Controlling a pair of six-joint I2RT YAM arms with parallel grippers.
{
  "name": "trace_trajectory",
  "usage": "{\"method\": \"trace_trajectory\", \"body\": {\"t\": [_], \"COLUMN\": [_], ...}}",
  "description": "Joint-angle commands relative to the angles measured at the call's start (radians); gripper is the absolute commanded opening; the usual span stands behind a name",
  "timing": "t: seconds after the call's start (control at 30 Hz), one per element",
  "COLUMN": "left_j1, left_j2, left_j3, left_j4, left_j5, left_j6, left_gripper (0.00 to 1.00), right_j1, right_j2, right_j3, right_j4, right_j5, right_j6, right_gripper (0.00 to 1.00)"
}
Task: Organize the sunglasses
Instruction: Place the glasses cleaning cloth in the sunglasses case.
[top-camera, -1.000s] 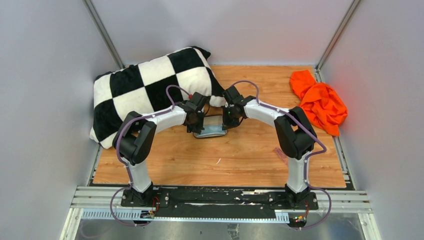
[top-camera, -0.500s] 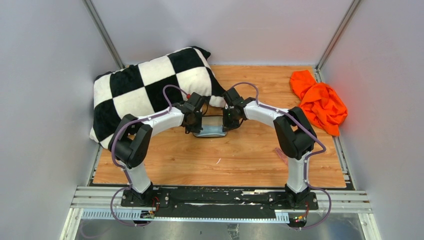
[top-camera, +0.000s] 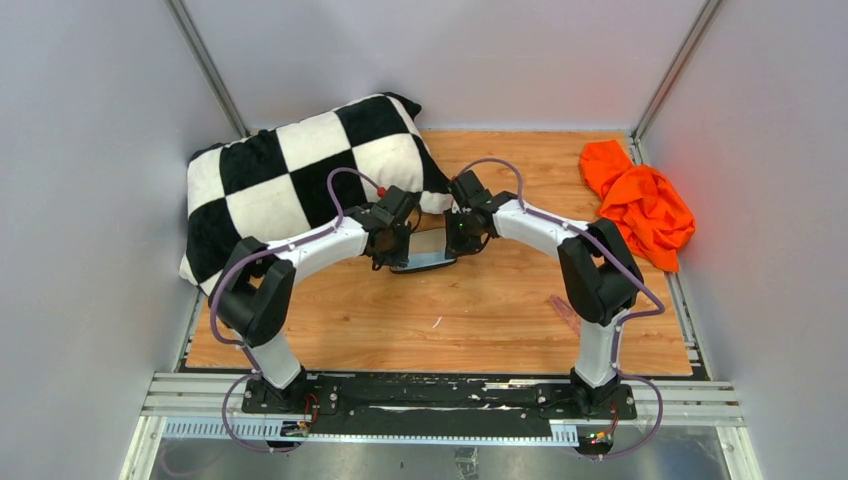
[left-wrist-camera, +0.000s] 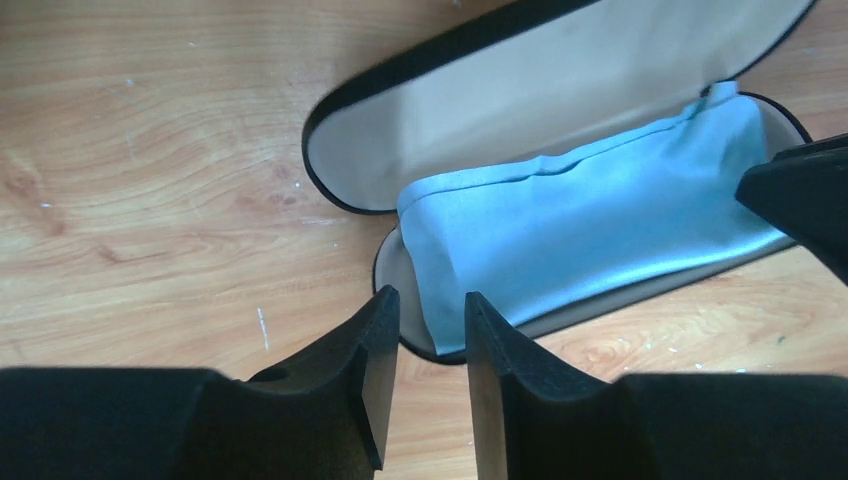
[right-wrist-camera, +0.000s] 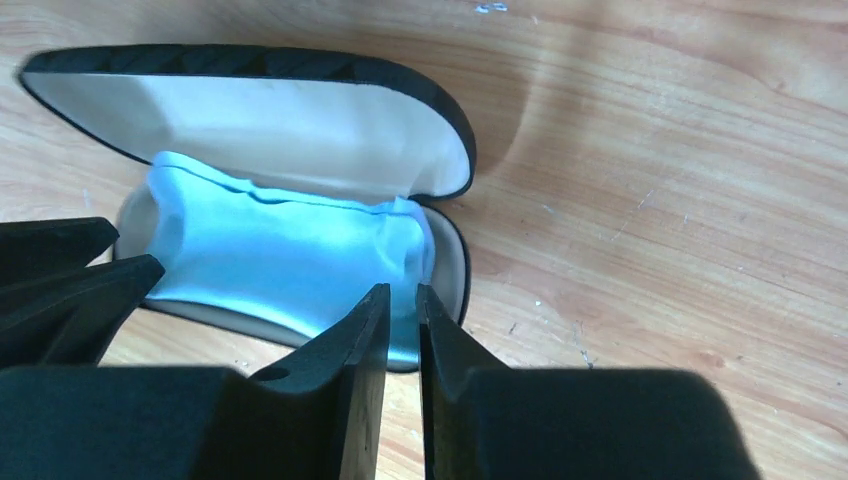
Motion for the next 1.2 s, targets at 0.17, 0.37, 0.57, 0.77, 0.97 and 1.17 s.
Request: {"method": "trace_trajectory", "body": {"t": [0.17,0.37,0.57,0.77,0.97,1.17], "left_j1": [-0.01,-0.01,-0.033,-0.033,-0.033,-0.033], "left_j2": [-0.112,-0.139,-0.22,-0.318,-0.356,-0.338], "left_j3": [0.031,0.017,-0.001,-0.043,-0.098,-0.109], "left_j4": [-0.039,-0.048,-0.067,-0.069,-0.038,-0.032], "left_j5": [-0.08,-0.087,-0.165,-0.208,-0.211,-0.202], "left_j6": [0.001,-0.016,-0.036,-0.059,-0.1,-0.131], "left_gripper": [0.44,0.44,0.46,0.47,0.46,0.46], "right_j1": [0.031,0.04,0.113,0.149,0.161,0.16], "right_j2": [-0.07,-0.079,-0.065,-0.014,0.049,0.075], "right_j3": [0.029,0.039,0.125,0.177,0.173,0.101], "right_j4": [-0.059,-0.07,-0.128,-0.135,-0.127,-0.093], "right_j5": [0.021,0.053,0.218,0.222,0.142,0.123], "right_j6": [-0.026,-0.024,-0.078,-0.068,-0.04,-0.006], "right_gripper": [0.34,0.41,0.41,0.37,0.2,0.12]}}
